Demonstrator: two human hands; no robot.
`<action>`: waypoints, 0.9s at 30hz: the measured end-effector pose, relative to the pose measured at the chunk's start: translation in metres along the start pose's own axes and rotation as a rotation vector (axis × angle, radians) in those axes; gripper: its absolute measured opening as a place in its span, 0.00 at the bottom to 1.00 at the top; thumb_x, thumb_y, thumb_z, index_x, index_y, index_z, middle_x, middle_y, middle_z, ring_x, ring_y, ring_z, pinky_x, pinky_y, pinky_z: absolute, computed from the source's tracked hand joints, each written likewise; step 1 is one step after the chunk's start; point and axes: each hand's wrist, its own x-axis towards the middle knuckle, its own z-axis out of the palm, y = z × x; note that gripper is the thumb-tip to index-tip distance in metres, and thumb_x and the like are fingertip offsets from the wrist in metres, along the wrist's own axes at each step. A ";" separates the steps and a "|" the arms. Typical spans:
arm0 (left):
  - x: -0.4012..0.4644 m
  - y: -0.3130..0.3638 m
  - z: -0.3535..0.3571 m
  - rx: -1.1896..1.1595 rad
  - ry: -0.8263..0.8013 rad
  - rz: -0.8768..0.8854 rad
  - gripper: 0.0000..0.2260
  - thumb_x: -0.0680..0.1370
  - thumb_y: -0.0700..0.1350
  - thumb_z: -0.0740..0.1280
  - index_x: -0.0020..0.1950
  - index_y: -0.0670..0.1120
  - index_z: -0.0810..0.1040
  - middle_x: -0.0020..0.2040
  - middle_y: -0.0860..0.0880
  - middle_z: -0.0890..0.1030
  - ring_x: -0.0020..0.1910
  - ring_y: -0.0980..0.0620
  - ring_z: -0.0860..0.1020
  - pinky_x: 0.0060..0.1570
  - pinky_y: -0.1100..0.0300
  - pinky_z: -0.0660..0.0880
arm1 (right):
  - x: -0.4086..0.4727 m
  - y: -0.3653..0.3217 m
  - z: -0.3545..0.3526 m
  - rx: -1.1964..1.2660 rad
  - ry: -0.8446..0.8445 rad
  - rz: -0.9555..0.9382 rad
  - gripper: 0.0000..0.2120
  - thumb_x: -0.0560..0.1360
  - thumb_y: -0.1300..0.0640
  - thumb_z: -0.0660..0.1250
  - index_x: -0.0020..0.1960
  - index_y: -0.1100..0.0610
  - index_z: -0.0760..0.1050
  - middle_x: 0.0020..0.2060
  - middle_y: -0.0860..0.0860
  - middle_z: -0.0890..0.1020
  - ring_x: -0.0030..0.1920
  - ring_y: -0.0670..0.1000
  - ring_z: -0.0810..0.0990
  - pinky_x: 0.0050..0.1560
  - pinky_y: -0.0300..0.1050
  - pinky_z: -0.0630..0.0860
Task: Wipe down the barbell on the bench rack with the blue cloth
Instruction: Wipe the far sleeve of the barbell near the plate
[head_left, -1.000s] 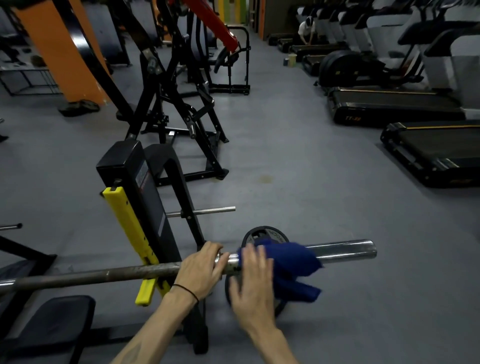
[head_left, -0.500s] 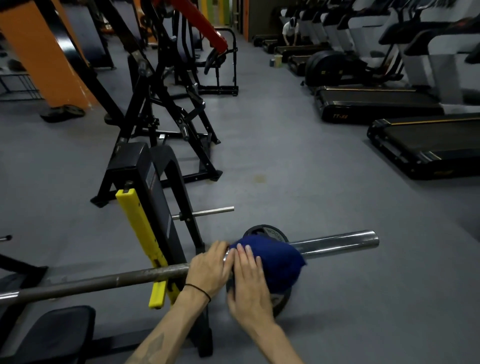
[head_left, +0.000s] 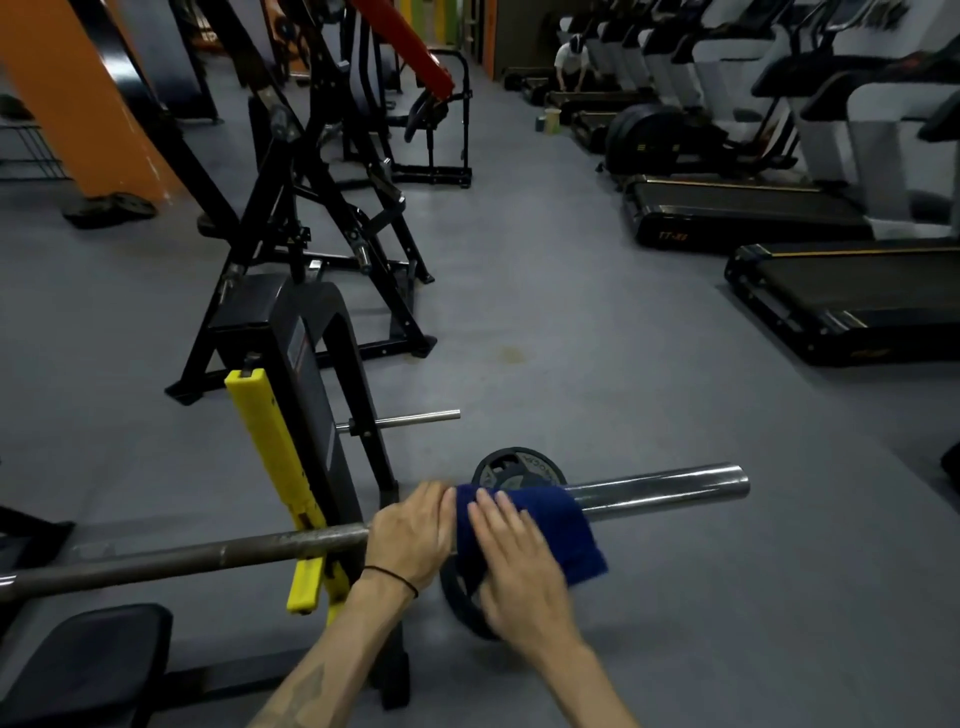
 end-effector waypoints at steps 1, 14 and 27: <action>0.002 0.000 -0.002 -0.020 -0.015 -0.006 0.08 0.79 0.48 0.61 0.53 0.46 0.76 0.43 0.49 0.78 0.32 0.52 0.78 0.26 0.59 0.76 | -0.002 0.021 -0.007 -0.002 0.012 0.013 0.51 0.63 0.65 0.74 0.83 0.57 0.57 0.83 0.52 0.57 0.82 0.54 0.57 0.79 0.54 0.56; 0.010 0.001 -0.001 -0.060 -0.189 -0.187 0.07 0.81 0.49 0.59 0.52 0.50 0.76 0.44 0.54 0.79 0.38 0.55 0.79 0.37 0.61 0.76 | 0.004 0.030 -0.010 0.037 -0.020 -0.014 0.51 0.64 0.65 0.74 0.83 0.58 0.56 0.83 0.53 0.59 0.83 0.54 0.56 0.80 0.54 0.55; 0.044 0.002 -0.021 -0.090 -0.492 -0.317 0.14 0.85 0.50 0.50 0.59 0.48 0.73 0.55 0.46 0.81 0.54 0.44 0.79 0.53 0.50 0.74 | 0.018 0.012 0.001 -0.086 -0.084 -0.116 0.50 0.65 0.58 0.72 0.83 0.59 0.55 0.83 0.56 0.57 0.83 0.57 0.54 0.80 0.55 0.53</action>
